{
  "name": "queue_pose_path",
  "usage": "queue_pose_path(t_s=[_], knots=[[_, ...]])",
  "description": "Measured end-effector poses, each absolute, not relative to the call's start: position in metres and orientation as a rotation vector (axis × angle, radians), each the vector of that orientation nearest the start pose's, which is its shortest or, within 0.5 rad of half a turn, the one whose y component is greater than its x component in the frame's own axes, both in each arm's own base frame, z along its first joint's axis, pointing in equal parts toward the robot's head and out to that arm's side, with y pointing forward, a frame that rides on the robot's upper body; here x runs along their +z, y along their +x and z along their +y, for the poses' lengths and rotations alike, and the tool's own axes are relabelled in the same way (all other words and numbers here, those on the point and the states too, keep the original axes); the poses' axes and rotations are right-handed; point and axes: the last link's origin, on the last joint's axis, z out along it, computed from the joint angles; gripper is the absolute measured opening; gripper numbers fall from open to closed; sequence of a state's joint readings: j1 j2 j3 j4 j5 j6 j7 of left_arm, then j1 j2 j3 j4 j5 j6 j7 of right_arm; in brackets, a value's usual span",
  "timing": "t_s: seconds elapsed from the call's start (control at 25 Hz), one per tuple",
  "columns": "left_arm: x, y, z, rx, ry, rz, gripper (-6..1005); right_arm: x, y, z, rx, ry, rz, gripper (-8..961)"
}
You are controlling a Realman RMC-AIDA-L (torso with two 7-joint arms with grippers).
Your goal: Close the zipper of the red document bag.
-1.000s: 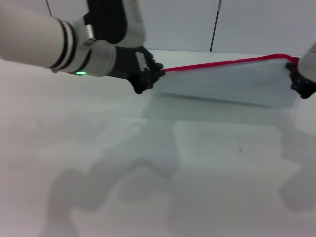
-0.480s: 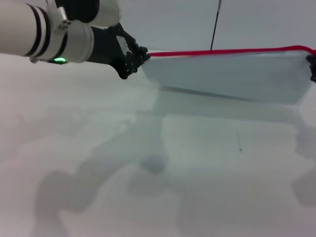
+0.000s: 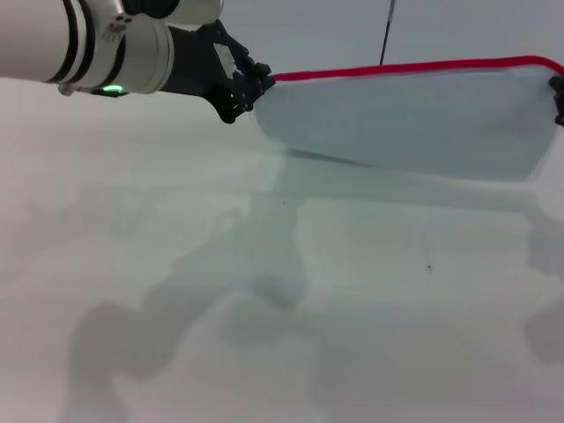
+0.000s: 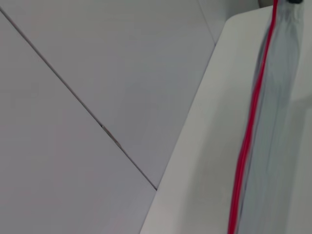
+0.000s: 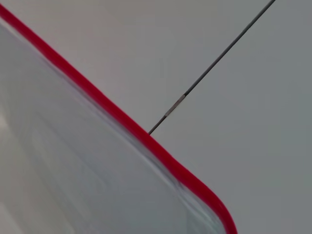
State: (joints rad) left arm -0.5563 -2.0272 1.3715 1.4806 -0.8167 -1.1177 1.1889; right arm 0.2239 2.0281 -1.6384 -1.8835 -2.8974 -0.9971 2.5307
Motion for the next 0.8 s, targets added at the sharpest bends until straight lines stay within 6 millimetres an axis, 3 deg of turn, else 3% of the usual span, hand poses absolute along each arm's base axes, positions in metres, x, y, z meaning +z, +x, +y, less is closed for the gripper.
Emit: queue_pose_path(t_s=[0.48, 0.56, 0.68, 0.8], knots=[[0.063, -0.107, 0.407, -0.102, -2.403, -0.002, 160, 0.071, 0.153, 0.352, -0.236, -2.092, 0.209, 214], [0.069, -0.106, 0.408, -0.141, -2.39, -0.025, 244, 0.07, 0.152, 0.352, -0.231, -2.092, 0.203, 217], [0.072, -0.105, 0.409, -0.162, -2.383, -0.032, 370, 0.071, 0.152, 0.352, -0.228, -2.089, 0.204, 461], [0.073, -0.105, 0.409, -0.167, -2.373, -0.03, 435, 0.071, 0.152, 0.352, -0.222, -2.086, 0.212, 548]])
